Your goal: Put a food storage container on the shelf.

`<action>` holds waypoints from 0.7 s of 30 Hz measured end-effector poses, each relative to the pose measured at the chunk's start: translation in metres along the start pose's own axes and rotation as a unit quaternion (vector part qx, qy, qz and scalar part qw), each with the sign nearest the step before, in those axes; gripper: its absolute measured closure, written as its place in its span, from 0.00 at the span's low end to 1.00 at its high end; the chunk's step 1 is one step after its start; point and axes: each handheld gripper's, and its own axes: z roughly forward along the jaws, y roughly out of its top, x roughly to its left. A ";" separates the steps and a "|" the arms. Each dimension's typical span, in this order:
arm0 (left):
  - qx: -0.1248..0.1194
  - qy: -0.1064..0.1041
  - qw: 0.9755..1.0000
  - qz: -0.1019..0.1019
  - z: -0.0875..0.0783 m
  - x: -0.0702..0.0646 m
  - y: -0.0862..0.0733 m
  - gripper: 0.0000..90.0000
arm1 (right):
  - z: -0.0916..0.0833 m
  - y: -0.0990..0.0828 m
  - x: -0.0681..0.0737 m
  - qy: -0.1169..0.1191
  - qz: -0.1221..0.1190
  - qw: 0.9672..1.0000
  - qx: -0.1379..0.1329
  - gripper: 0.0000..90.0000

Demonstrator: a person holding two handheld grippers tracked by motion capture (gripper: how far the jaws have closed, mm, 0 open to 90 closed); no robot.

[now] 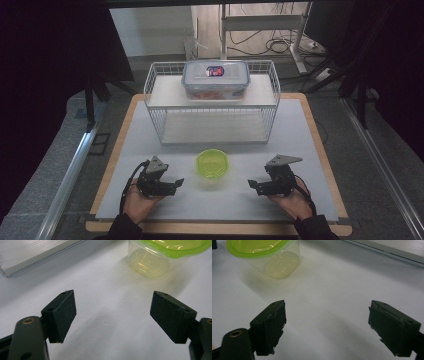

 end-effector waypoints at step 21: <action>0.000 0.021 0.999 0.046 -0.012 -0.017 -0.021 0.08 | 0.010 0.031 0.000 0.059 0.054 0.997 -0.020 0.49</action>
